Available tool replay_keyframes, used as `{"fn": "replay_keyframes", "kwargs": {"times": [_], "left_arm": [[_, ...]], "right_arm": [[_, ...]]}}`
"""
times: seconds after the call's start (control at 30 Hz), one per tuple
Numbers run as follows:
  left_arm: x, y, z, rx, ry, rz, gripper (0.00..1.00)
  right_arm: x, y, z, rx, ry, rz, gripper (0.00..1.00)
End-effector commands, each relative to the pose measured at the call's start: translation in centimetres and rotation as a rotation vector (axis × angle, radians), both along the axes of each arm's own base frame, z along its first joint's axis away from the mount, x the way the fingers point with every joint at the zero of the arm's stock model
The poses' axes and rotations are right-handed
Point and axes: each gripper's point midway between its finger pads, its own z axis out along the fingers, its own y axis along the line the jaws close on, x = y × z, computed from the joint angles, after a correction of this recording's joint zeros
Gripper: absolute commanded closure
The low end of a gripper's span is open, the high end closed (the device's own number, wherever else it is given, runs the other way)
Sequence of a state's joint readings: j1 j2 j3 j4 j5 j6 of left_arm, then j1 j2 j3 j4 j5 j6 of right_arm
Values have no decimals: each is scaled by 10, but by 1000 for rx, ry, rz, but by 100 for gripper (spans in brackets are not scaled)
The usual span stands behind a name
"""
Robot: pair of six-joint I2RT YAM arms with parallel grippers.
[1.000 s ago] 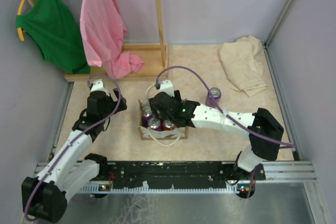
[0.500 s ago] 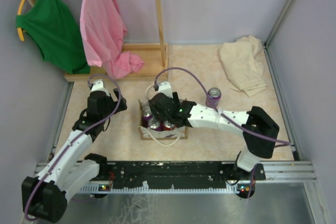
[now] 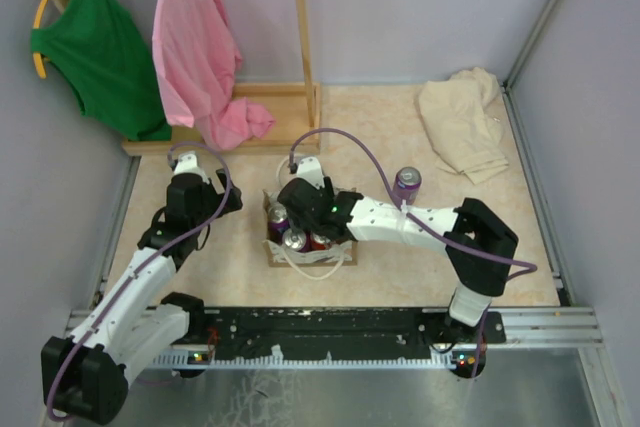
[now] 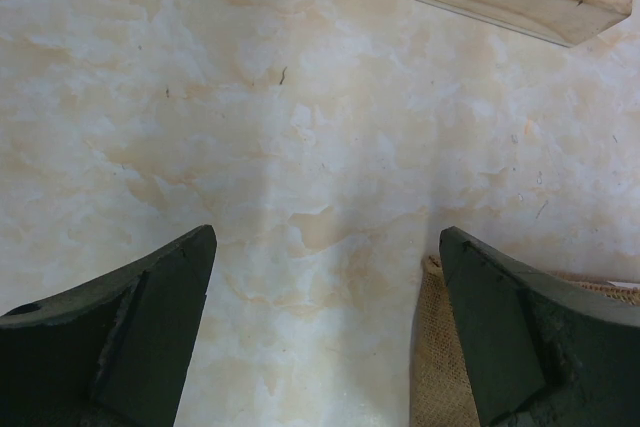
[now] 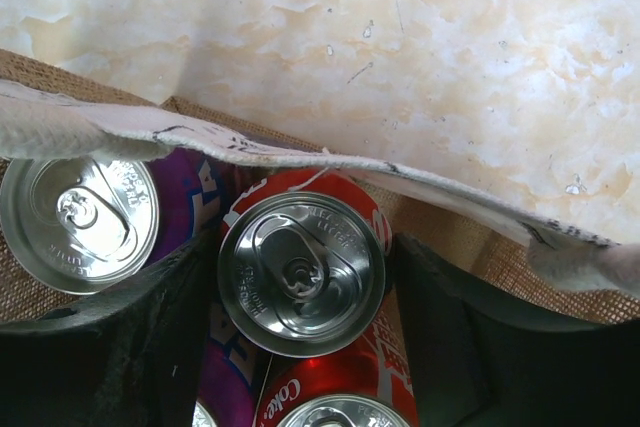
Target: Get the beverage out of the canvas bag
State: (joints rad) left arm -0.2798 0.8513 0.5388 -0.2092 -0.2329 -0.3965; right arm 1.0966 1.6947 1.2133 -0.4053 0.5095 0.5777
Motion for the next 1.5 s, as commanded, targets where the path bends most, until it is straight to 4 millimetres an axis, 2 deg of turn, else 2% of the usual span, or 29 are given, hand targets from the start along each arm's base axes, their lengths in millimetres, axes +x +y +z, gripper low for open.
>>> {"fn": "replay_keyframes", "kwargs": {"times": [0.0, 0.07, 0.1, 0.17, 0.2, 0.3, 0.4, 0.63, 0.83, 1.0, 1.17, 1.33, 1.47], "left_arm": [[0, -3, -2, -14, 0, -9, 1], [0, -3, -2, -13, -1, -10, 1], [0, -4, -1, -16, -3, -10, 1], [0, -4, -2, -18, -1, -13, 1], [0, -5, -2, -19, -1, -15, 1], [0, -6, -4, -21, 5, -23, 1], [1, -7, -3, -21, 5, -24, 1], [2, -6, 3, -21, -15, -20, 1], [3, -8, 5, -28, -19, -26, 1], [3, -8, 3, -28, -17, -27, 1], [2, -8, 4, -32, -20, -31, 1], [2, -9, 5, -37, -25, -33, 1], [1, -11, 6, -47, -27, -39, 1]], "right_arm": [[-4, -11, -20, -90, 37, 6, 45], [-4, -12, -20, -96, 35, 6, 57], [-4, -12, -19, -100, 33, 6, 67], [-3, -15, -18, -113, 22, -1, 97], [-3, -17, -16, -121, 15, -6, 100], [-1, -19, -7, -131, -22, -5, 100], [4, -20, 13, -109, -83, -7, 100], [19, -21, 104, 40, -284, -9, 100], [19, -33, 174, 180, -427, -9, 100], [16, -61, 235, 259, -552, -58, 100], [20, -100, 288, 252, -702, -161, 100], [31, -132, 317, 173, -789, -271, 100], [54, -156, 320, 137, -788, -365, 100]]}}
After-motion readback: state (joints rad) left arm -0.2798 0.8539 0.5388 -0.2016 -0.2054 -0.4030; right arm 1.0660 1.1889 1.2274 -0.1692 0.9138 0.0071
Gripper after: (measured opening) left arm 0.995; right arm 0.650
